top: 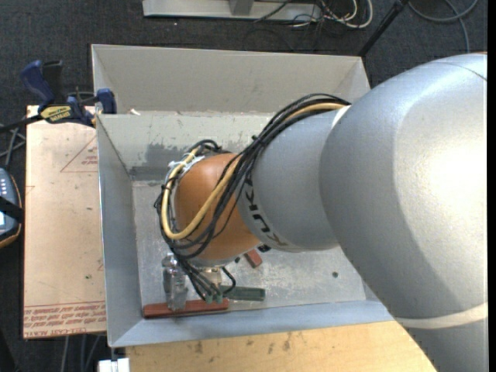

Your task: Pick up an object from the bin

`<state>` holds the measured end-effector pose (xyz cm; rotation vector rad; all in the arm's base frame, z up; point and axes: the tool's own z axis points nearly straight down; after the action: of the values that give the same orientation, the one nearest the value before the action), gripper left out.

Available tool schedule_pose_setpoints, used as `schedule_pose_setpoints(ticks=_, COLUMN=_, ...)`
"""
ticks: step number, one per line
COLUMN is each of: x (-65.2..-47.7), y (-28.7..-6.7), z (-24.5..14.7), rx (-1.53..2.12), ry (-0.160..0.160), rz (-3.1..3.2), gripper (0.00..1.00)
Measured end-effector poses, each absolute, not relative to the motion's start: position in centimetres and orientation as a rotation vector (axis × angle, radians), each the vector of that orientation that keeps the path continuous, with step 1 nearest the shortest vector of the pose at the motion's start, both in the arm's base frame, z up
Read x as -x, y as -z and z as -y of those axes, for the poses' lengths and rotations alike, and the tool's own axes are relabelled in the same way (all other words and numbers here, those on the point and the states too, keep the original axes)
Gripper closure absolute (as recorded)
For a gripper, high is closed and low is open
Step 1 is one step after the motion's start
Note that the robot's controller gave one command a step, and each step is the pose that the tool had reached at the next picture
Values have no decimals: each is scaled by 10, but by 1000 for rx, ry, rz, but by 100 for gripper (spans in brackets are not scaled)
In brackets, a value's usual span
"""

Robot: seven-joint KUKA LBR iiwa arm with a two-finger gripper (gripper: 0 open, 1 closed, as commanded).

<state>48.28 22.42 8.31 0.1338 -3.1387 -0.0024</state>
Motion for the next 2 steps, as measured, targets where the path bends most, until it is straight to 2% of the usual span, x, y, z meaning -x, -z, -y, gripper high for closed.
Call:
schedule_pose_setpoints(ticks=1, x=-519, y=-140, z=-174, rx=3, ry=2, rz=3139, gripper=100)
schedule_pose_setpoints(ticks=2, x=-482, y=-113, z=-179, rx=134, ry=0, rz=3133, gripper=0)
